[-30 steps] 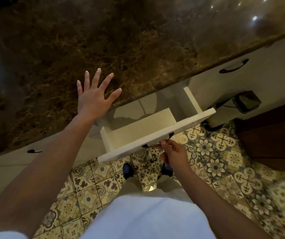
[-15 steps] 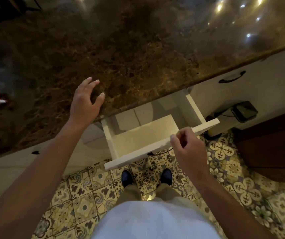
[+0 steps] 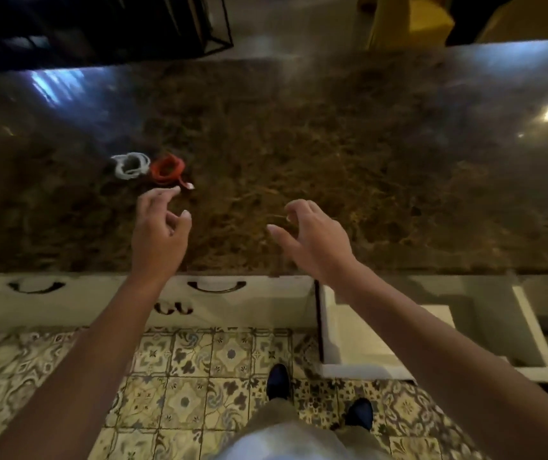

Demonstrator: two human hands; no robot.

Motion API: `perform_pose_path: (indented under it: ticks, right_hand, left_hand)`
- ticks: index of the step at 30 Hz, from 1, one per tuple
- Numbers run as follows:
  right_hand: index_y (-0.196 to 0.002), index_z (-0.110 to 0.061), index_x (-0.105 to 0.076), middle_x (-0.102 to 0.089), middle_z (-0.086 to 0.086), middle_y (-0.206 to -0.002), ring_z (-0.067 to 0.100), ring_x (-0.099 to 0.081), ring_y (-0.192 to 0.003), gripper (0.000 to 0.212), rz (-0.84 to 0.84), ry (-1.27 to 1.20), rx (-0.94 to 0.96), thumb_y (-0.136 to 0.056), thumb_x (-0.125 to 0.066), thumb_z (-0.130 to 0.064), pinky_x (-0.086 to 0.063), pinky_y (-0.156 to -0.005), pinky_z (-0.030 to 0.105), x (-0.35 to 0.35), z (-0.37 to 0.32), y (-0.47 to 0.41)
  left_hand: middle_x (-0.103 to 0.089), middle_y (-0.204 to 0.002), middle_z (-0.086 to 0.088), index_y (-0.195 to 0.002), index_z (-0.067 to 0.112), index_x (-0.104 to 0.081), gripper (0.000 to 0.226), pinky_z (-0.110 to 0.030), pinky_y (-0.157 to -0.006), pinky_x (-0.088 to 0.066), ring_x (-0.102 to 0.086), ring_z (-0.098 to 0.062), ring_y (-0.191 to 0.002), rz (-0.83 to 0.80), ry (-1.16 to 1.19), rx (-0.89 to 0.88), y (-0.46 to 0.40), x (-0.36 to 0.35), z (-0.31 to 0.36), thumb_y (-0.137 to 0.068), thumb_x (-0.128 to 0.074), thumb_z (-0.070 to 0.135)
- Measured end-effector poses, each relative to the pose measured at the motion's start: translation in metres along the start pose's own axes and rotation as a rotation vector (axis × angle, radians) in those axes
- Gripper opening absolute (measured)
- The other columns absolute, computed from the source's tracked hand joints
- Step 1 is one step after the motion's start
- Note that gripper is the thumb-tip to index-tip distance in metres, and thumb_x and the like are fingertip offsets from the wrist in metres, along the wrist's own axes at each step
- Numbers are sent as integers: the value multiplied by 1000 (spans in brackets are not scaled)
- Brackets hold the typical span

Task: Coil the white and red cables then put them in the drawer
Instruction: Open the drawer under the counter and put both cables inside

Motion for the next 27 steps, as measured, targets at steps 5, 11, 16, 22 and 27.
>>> perform_pose_path:
  ticks: [5, 11, 16, 22, 27]
  right_hand:
    - [-146, -20, -50, -57, 2, -143, 22, -64, -117, 60, -86, 39, 34, -101, -52, -58, -56, -92, 39, -53, -52, -69]
    - [-153, -31, -42, -56, 6, -140, 30, -64, -119, 63, -109, 178, 145, -95, -64, -19, -56, -92, 44, -90, -83, -136]
    - [-158, -41, -30, -39, -2, -159, 26, -48, -136, 82, -207, 302, 283, -91, -76, -32, -50, -103, 44, -114, -96, -168]
    - [-156, -42, -36, -42, -1, -154, 24, -48, -131, 75, -228, 350, 347, -91, -72, -52, -51, -100, 42, -134, -109, -183]
    - [-156, -38, -38, -51, 4, -137, 25, -54, -123, 68, -248, 429, 334, -95, -63, -57, -50, -95, 40, -140, -112, -192]
  left_hand:
    - [-48, -142, -9, -144, 15, -56, 41, -25, -84, -47, -57, -4, -79, 38, -27, 125, -20, 27, -53, -103, -61, 19]
    - [-52, -141, -1, -150, 23, -49, 46, -34, -91, -56, -60, 0, -85, -32, -26, 222, -49, 26, -91, -105, -57, 28]
    - [-61, -129, 4, -151, 26, -46, 48, -38, -89, -61, -67, -11, -91, -105, -26, 201, -69, 13, -98, -105, -58, 29]
    - [-65, -121, -2, -148, 18, -55, 44, -33, -93, -55, -64, -16, -100, -65, -90, 72, -94, 10, -88, -104, -59, 19]
    - [-54, -141, -13, -141, 11, -59, 42, -42, -97, -56, -61, -32, -122, 4, -334, -47, -124, 27, -96, -100, -65, 17]
Point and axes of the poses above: each hand's wrist, its own y-axis away from the middle knuckle, its own x-axis out of the back of the hand, z = x × y, the point moved 9 cm from there along -y, towards the middle knuckle
